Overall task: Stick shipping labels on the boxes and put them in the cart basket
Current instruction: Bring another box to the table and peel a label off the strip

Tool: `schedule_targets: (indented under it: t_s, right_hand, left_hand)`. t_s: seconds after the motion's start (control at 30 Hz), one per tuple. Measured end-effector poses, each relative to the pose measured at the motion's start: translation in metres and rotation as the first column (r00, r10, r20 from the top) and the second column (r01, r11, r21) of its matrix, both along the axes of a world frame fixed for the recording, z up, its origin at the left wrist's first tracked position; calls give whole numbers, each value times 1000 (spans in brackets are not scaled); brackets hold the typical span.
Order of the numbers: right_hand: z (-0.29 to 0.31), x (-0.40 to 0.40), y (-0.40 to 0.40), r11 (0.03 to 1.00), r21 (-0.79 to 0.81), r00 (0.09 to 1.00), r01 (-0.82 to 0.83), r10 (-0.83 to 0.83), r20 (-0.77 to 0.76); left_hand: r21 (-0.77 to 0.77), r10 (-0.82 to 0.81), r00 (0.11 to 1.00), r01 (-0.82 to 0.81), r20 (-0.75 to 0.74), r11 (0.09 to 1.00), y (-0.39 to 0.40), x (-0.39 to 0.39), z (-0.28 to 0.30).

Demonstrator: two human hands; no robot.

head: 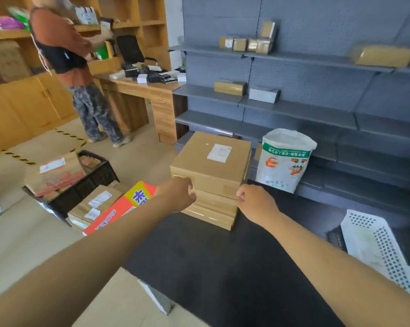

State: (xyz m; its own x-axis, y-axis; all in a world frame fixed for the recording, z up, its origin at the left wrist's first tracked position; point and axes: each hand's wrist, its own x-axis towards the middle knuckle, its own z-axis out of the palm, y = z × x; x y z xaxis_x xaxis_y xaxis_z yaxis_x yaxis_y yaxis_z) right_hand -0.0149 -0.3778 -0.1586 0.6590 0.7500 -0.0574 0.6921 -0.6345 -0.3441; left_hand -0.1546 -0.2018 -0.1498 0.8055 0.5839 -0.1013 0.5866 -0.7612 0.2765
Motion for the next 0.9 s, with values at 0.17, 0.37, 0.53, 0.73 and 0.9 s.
schedule_targets:
  t_s: [0.17, 0.37, 0.53, 0.73, 0.9]
  right_hand:
    - [-5, 33, 38, 994, 69, 996, 87, -86, -25]
    - [-15, 82, 75, 953, 252, 985, 171, -174, -14]
    - [-33, 106, 95, 887, 287, 931, 363, -329, -160]
    - [-54, 117, 110, 763, 254, 777, 594, -461, -429]
    - [-62, 116, 117, 736, 241, 730, 632, -461, -505]
  left_hand:
    - [-34, -65, 997, 67, 43, 997, 45, 57, -6]
    - [-90, -35, 985, 51, 168, 995, 81, 112, -9]
    - [-317, 187, 917, -71, 352, 946, 118, 129, -16]
    - [-466, 413, 853, -239, 318, 852, 160, 135, -37]
    - [-613, 357, 912, -166, 203, 772, 169, 141, -53]
